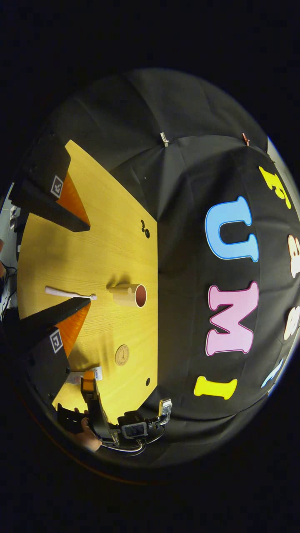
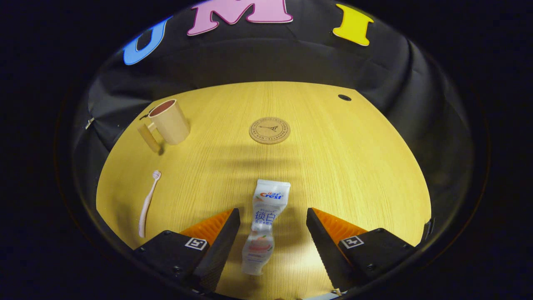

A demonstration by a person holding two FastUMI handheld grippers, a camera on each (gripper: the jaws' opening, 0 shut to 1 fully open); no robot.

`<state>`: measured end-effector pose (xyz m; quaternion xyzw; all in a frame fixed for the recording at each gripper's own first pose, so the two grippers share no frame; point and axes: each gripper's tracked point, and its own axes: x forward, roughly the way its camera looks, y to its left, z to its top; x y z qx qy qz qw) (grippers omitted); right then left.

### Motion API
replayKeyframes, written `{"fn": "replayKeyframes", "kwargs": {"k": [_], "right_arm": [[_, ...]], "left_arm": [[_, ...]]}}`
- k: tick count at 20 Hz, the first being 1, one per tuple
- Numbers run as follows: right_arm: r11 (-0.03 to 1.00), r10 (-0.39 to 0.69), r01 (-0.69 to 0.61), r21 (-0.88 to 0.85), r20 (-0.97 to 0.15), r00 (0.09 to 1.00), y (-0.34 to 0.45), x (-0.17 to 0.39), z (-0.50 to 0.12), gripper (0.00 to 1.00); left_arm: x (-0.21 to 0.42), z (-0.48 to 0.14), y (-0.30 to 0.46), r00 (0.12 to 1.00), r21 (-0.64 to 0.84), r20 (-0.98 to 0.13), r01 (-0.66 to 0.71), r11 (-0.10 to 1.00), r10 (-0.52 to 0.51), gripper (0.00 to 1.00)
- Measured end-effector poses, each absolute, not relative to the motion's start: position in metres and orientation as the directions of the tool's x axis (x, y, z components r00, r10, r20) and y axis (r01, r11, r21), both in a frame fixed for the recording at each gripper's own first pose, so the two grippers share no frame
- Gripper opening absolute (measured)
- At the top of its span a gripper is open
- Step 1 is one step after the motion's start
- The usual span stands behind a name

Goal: Put the toothbrush and toothpaste on the desktop into the cup, then pick up the cup and place it on the coaster on the desktop.

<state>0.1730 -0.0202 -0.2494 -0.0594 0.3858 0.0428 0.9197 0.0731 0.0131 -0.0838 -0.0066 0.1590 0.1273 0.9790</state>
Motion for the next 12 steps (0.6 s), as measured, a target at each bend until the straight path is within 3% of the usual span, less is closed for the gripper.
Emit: {"fn": "replayKeyframes", "kwargs": {"k": [8, 10, 12], "right_arm": [[0.994, -0.001, -0.082, -0.067, -0.782, 0.624, -0.027, 0.176, -0.274, 0.98], [0.996, -0.012, -0.067, -0.066, -0.798, 0.602, -0.026, 0.171, -0.276, 0.81], [0.996, -0.018, -0.061, -0.066, -0.814, 0.581, -0.024, 0.169, -0.277, 0.73]], "left_arm": [[0.08, -0.089, 0.007, 0.911, 0.049, -0.333, -0.239, 0.97, 0.242, 0.96], [0.081, -0.09, 0.007, 0.912, 0.051, -0.334, -0.236, 0.97, 0.239, 0.96], [0.082, -0.09, 0.008, 0.913, 0.05, -0.332, -0.235, 0.971, 0.238, 0.96]]}}
